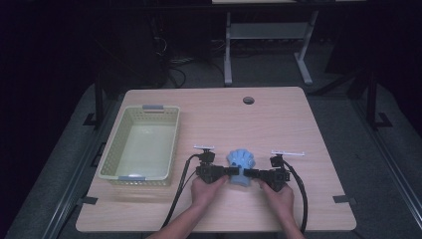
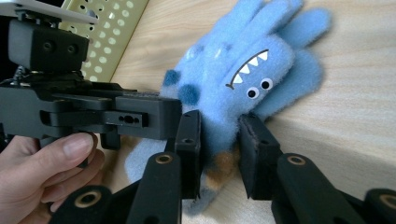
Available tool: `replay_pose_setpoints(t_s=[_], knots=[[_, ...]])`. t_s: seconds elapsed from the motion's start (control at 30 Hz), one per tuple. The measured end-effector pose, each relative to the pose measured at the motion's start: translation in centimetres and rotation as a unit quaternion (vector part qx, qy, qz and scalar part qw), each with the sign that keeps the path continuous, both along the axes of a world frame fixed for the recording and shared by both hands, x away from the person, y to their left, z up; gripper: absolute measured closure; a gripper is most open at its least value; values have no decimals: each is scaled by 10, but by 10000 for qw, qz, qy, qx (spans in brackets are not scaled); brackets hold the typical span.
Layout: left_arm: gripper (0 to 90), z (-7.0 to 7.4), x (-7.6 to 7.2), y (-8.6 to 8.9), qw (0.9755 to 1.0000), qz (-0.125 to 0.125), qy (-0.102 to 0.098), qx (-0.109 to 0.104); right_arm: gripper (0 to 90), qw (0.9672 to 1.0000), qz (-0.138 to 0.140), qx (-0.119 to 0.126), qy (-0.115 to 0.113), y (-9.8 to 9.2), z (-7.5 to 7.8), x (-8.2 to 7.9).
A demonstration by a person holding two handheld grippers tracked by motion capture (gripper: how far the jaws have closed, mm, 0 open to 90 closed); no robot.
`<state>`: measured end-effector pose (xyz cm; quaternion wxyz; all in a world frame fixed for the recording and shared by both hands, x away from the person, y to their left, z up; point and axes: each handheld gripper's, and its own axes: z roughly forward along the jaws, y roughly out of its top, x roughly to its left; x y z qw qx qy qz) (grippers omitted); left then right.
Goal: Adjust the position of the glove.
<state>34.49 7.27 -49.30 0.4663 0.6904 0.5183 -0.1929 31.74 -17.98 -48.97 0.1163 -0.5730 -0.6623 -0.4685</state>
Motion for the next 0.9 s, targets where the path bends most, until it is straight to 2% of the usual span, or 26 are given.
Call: replay_pose_setpoints(t_s=[0.1, 0.53, 0.67, 0.9], knots=[[730, -2, 1, 1, 9999, 9, 45, -124, 736, 10000, -18, 32, -3, 0, 0, 0], [768, -1, 0, 4, 9992, -97, 30, -385, 777, 9998, -13, 60, -186, 0, 7, -3], [768, 5, -1, 5, 9988, -120, -60, -471, 784, 9996, -31, 59, -278, 0, 12, -6], [767, 19, -3, 8, 9981, -160, -187, -568, 788, 9986, -61, 197, -489, 1, 27, -11]])
